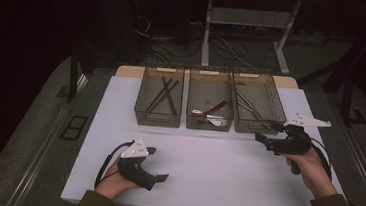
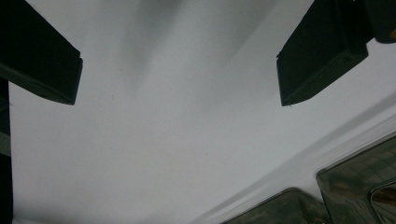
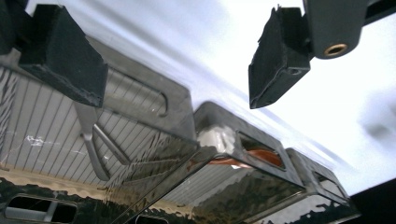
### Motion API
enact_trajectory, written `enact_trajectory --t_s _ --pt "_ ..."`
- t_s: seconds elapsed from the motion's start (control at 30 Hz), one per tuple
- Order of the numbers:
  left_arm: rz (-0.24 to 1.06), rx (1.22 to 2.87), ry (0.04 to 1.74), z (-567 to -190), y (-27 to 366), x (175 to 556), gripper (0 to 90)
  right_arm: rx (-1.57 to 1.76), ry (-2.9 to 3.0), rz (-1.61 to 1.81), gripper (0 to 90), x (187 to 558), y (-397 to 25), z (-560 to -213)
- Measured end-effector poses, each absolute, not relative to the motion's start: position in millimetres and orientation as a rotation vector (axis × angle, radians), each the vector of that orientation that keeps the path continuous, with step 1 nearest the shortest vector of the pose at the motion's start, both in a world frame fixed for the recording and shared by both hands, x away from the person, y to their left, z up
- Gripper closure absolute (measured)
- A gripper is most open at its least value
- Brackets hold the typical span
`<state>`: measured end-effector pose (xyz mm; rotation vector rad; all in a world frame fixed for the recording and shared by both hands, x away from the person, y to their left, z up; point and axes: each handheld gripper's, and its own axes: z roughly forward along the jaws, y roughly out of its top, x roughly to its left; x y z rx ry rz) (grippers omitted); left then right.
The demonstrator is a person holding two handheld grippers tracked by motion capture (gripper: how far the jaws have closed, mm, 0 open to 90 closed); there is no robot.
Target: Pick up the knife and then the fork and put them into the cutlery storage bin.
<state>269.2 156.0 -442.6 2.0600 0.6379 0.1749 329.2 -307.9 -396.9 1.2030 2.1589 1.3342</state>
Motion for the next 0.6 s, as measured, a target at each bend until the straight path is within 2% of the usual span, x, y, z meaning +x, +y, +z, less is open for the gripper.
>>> enact_trajectory --t_s 0.6 --pt "0.174 2.057 0.633 -442.4 154.6 268.8 0.0 1.137 2.182 1.454 17.4 278.1 -310.2 -426.8"
